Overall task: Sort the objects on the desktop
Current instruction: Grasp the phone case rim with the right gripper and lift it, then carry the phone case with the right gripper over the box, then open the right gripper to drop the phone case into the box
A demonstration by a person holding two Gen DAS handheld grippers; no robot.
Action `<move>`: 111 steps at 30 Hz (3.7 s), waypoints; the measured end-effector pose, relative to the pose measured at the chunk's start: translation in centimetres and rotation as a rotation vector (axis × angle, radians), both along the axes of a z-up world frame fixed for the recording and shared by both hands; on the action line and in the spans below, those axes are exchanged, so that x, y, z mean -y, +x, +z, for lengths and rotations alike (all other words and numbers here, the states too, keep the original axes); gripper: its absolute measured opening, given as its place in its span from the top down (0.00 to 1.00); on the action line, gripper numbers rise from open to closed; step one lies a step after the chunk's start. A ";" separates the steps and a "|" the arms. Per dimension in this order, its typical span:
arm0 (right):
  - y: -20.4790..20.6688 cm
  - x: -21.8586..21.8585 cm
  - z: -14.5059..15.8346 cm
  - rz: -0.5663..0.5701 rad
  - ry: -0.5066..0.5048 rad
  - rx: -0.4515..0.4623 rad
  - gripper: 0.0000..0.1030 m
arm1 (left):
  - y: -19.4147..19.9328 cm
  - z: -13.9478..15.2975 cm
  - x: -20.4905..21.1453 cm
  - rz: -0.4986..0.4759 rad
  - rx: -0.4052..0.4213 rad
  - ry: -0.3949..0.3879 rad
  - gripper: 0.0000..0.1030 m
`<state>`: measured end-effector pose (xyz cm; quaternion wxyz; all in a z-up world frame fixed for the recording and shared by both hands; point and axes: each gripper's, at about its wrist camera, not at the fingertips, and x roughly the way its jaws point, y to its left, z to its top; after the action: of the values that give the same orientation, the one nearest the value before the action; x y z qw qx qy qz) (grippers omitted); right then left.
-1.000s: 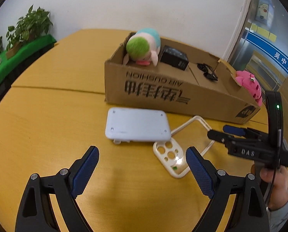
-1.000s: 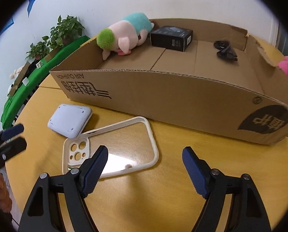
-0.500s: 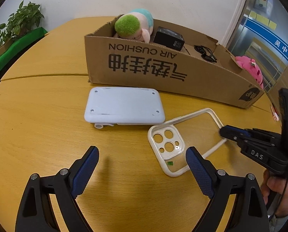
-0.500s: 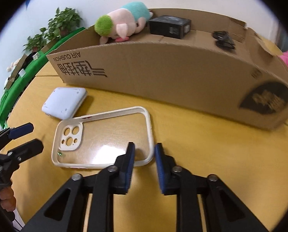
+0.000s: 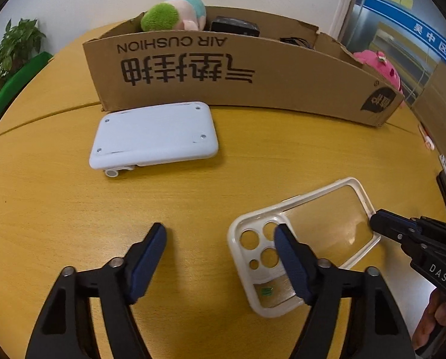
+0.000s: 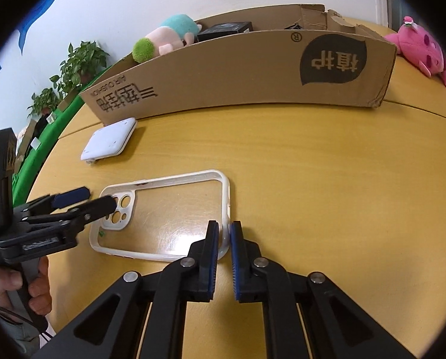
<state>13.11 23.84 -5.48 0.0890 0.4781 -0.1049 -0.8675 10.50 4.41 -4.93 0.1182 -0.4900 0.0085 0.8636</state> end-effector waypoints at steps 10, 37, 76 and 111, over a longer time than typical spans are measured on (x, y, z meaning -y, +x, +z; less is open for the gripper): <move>0.7 1.4 0.1 0.029 -0.009 0.003 0.92 | -0.1 0.3 -0.7 -0.034 -0.009 0.006 0.74; 0.6 0.2 5.0 -0.008 -0.024 -0.121 0.93 | -1.6 8.1 0.4 -0.107 -0.148 0.066 0.83; -22.7 3.5 3.3 0.060 -0.100 0.056 0.92 | -24.1 6.8 2.5 -0.131 -0.056 -0.166 0.84; -8.2 1.4 14.0 -0.115 0.327 -0.399 0.19 | -5.3 18.3 2.3 0.103 -0.665 0.038 0.07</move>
<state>4.93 22.39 8.54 -0.0200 0.2986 0.0294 -0.9537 5.19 2.07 13.34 0.0745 -0.1790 0.0057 0.9810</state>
